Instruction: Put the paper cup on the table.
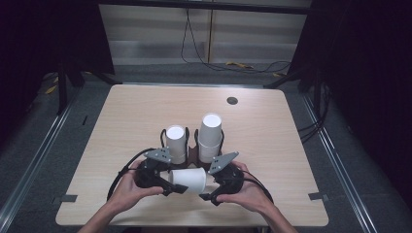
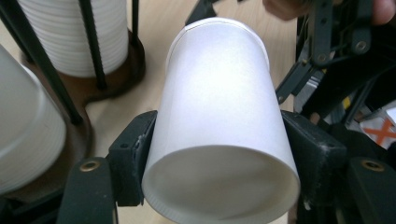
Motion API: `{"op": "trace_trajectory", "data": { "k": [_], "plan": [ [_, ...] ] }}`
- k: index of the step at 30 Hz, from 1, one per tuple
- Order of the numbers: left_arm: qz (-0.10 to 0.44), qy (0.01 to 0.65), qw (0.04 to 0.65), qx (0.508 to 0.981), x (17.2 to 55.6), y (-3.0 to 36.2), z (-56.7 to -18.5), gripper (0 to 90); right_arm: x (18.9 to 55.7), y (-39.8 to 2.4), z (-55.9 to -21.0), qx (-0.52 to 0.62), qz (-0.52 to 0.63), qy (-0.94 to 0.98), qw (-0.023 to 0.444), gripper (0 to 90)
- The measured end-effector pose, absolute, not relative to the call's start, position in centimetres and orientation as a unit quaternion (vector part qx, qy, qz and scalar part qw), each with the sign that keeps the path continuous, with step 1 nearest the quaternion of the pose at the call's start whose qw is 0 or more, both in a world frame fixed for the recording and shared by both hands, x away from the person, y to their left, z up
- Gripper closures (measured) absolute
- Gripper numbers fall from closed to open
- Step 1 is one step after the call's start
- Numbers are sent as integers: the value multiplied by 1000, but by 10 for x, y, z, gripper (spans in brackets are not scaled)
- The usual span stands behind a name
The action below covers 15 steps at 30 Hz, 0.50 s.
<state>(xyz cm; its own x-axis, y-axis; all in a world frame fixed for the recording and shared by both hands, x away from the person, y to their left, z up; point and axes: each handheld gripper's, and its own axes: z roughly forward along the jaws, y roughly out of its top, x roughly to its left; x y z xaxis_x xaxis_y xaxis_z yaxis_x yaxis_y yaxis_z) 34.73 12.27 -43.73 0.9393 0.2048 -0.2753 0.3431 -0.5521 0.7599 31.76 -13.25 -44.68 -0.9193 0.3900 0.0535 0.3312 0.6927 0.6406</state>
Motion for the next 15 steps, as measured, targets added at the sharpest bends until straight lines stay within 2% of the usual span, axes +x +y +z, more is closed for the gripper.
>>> {"op": "trace_trajectory", "data": {
  "k": [15],
  "plan": [
    [-56,169,502,846,349,135,-438,320,319,-150,-449,222,417,880,46,143]
  ]
}}
